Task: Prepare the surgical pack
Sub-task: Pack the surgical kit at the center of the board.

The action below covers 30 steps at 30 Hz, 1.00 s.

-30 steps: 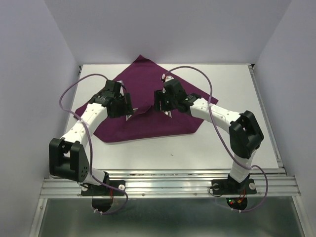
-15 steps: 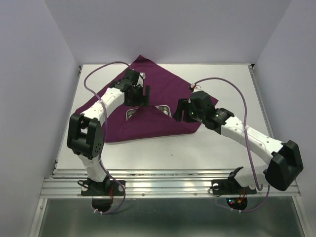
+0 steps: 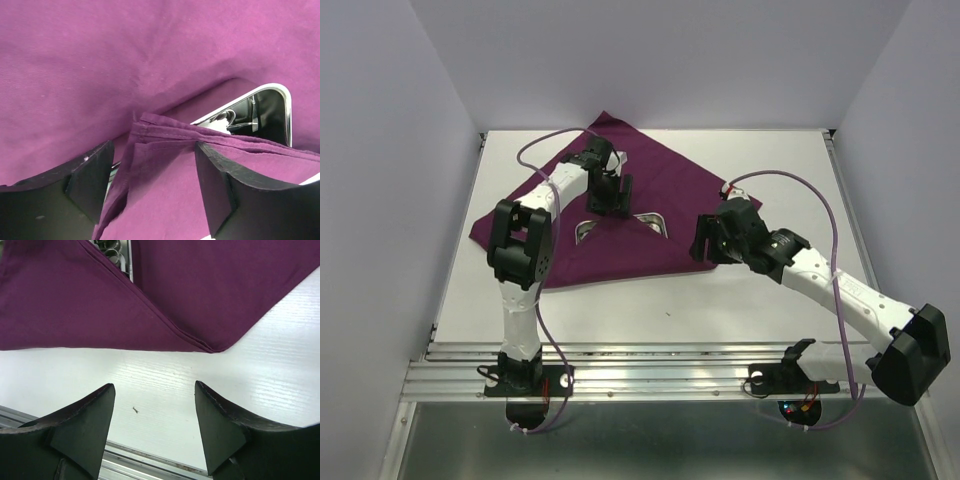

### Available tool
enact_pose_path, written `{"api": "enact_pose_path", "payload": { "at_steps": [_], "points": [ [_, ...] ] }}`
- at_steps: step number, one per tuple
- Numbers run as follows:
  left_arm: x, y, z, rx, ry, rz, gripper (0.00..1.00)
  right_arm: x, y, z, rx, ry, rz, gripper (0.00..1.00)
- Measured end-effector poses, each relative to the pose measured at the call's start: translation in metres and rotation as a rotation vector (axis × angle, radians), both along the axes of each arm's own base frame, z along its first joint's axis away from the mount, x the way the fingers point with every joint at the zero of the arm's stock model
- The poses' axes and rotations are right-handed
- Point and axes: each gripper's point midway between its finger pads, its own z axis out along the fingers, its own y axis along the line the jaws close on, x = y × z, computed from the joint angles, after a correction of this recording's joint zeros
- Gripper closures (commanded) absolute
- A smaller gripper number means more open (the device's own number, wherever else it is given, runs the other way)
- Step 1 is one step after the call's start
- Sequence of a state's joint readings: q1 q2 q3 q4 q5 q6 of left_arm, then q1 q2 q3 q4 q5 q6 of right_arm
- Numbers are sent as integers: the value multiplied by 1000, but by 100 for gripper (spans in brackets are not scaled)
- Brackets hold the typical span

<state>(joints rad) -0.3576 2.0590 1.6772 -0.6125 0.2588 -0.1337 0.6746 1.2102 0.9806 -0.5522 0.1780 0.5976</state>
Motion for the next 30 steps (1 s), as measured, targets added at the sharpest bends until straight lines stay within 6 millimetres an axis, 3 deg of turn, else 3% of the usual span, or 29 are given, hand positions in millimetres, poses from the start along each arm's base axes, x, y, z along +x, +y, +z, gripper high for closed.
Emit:
{"api": "enact_pose_path", "payload": {
  "at_steps": [3,8,12,15,17,30],
  "points": [
    [-3,-2,-6,-14,25,-5,38,-2,-5,-3,-22,11,-6,29],
    [-1,-4,-8,-43,40,-2,75,-3,-9,-5,-42,16,-14,29],
    [1,-7,-2,-69,37,3,93,-3,-11,-6,-50,16,-20,30],
    [1,-8,-2,-73,40,6,94,-3,-11,-7,-53,16,-22,30],
    [1,-8,-2,-73,41,10,100,-2,-11,-9,-58,21,-23,30],
    [3,-8,0,-76,40,30,100,9,-14,-16,-110,19,-59,30]
  ]
}}
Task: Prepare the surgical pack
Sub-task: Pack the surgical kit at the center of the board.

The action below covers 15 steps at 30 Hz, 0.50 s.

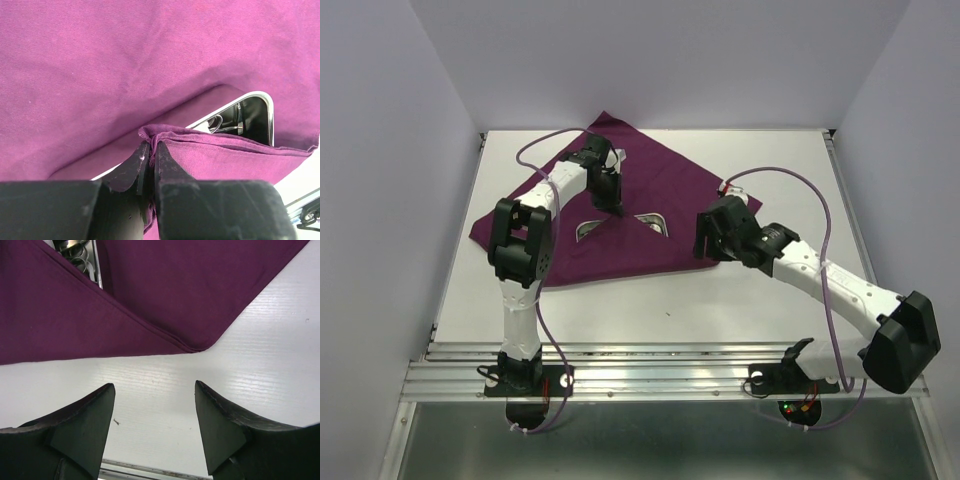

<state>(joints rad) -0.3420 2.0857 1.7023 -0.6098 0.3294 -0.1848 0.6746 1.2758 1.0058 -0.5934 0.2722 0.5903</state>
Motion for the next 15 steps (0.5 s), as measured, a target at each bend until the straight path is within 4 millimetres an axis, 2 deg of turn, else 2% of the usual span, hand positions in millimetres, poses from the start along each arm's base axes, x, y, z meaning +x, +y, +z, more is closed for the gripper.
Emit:
{"api": "enact_pose_path", "payload": {
  "at_steps": [5,15],
  "points": [
    [3,-1,-1,-1,-1,5,100,12,1,-2,-35,-9,-24,30],
    [11,-2,-3,-6,-15,16,100,19,1,-12,-60,10,-36,30]
  ]
}}
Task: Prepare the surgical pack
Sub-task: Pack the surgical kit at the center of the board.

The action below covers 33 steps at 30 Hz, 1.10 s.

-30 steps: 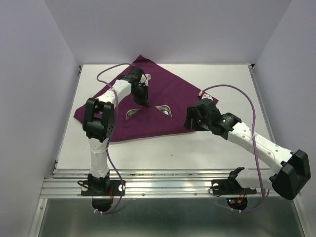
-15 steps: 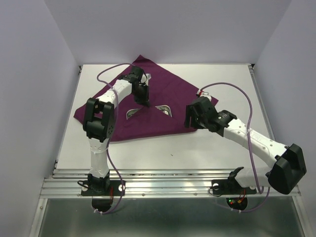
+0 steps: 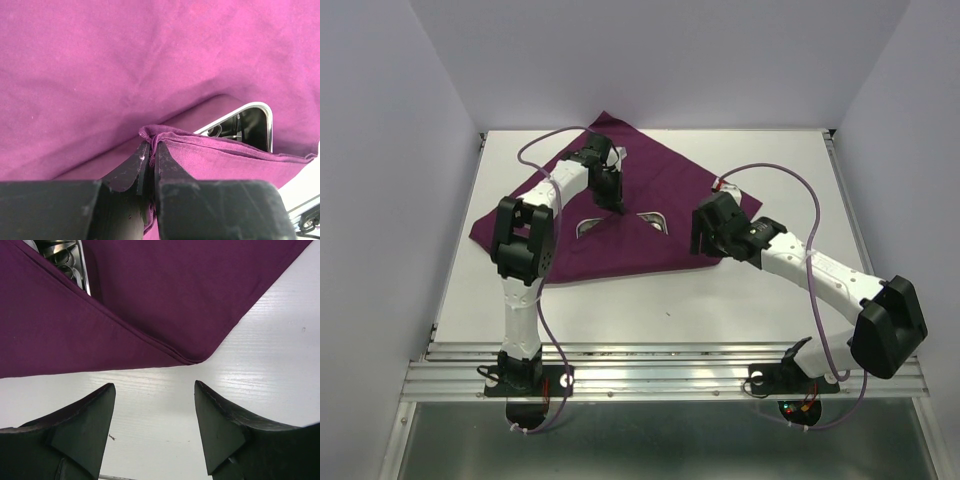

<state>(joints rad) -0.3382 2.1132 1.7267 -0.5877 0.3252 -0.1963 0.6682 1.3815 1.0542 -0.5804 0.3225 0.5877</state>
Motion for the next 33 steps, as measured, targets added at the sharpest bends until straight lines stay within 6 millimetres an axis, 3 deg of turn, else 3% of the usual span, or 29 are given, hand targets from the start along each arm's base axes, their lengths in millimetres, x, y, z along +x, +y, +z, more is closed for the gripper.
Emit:
{"api": "enact_pose_path", "payload": {
  "at_steps": [20,23,28,33],
  "points": [
    [16,-5,-15,-38,1,-5,100,6,-6,1,4,-16,-41,31],
    [17,-5,-18,-44,4,-5,100,15,-19,1,8,-17,-86,32],
    [18,-6,-19,-55,4,-7,100,48,-62,4,79,-28,-219,37],
    [19,-6,-20,-55,2,-5,100,75,-104,-20,151,19,-332,38]
  ]
}}
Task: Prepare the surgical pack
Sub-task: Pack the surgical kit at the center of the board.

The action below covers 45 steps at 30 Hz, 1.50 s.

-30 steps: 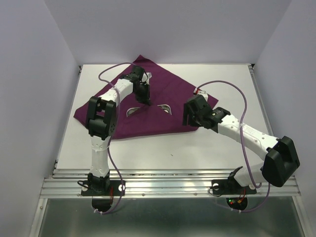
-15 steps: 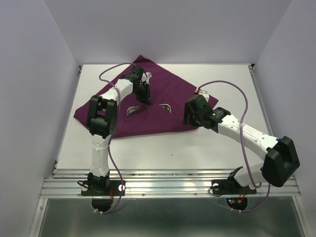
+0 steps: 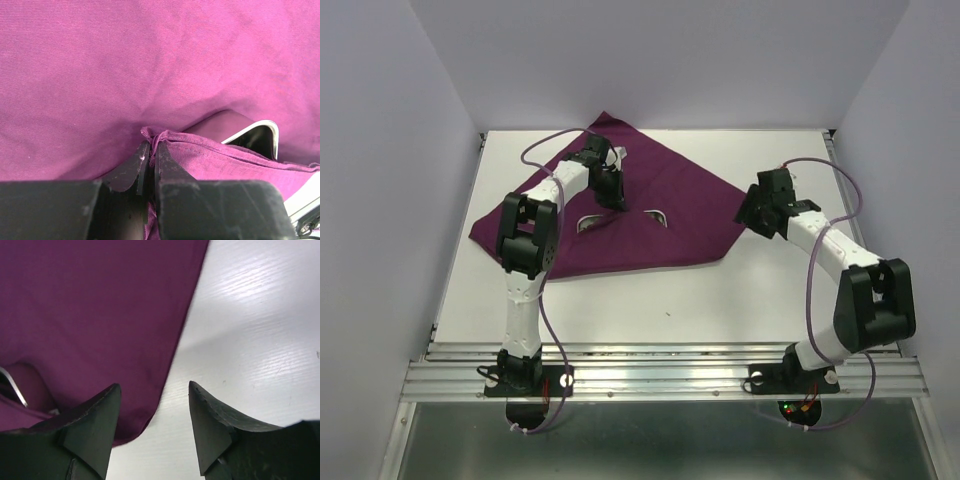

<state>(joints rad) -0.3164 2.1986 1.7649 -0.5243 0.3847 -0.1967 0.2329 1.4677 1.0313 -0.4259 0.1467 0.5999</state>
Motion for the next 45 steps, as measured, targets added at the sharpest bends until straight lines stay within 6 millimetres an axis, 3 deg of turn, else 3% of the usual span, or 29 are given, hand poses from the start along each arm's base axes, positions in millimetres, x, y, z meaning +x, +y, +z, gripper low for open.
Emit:
{"api": "enact_pose_path", "payload": {
  "at_steps": [4,7,11,13,14,19,23,26,28,31,34,42,45],
  "points": [
    [0,0,-1,-1,1,1,100,11,-14,-34,26,73,-40,38],
    [1,1,-1,-1,1,6,71,10,-12,-52,35,124,-32,38],
    [4,7,-4,35,-8,32,53,12,-8,-53,50,119,-20,39],
    [6,14,-6,70,-10,57,51,14,-7,-52,53,108,-19,39],
    [8,19,-7,94,-17,79,44,15,-7,-52,54,105,-19,39],
    [20,45,7,217,-87,186,43,18,-6,-50,60,88,-17,39],
    [26,65,41,279,-180,276,43,16,-6,-50,61,87,-19,39],
    [27,76,77,288,-267,334,44,14,-7,-48,63,83,-18,39],
    [24,81,97,277,-308,359,53,14,-6,-46,64,77,-18,39],
    [18,78,109,236,-326,350,86,14,-7,-44,65,72,-18,39],
    [9,67,96,187,-280,306,96,14,-7,-44,65,73,-17,39],
    [-4,41,19,145,-77,212,99,14,-7,-44,64,73,-18,39],
    [-5,37,2,139,-42,204,99,14,-7,-44,64,73,-18,38]
  ]
}}
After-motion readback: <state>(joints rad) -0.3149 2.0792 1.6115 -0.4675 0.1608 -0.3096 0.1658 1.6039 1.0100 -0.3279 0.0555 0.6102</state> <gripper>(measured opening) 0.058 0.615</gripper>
